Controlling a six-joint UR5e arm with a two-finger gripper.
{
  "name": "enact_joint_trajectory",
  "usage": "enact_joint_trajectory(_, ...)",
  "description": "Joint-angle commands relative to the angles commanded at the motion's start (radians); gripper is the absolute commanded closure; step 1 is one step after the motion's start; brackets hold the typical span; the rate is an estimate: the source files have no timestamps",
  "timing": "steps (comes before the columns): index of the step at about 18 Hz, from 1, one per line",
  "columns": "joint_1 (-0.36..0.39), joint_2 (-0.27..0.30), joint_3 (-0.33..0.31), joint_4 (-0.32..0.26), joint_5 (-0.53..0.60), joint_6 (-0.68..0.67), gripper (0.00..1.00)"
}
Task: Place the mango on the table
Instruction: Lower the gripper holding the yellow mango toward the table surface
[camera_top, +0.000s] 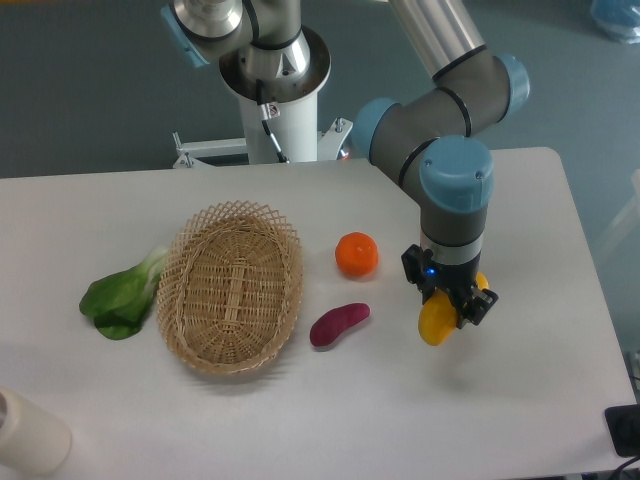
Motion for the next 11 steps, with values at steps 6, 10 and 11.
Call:
enact_joint_trajectory(6, -0.002, -0.003, 0.005, 0.0, 0.0, -0.002, 0.5)
enact_joint_trajectory(10, -0.003, -0.005, 0.005, 0.0, 0.0, -0.002, 0.49)
enact_joint_trajectory(11, -0.003, -0.006, 0.003, 0.0, 0.0, -0.002, 0.49)
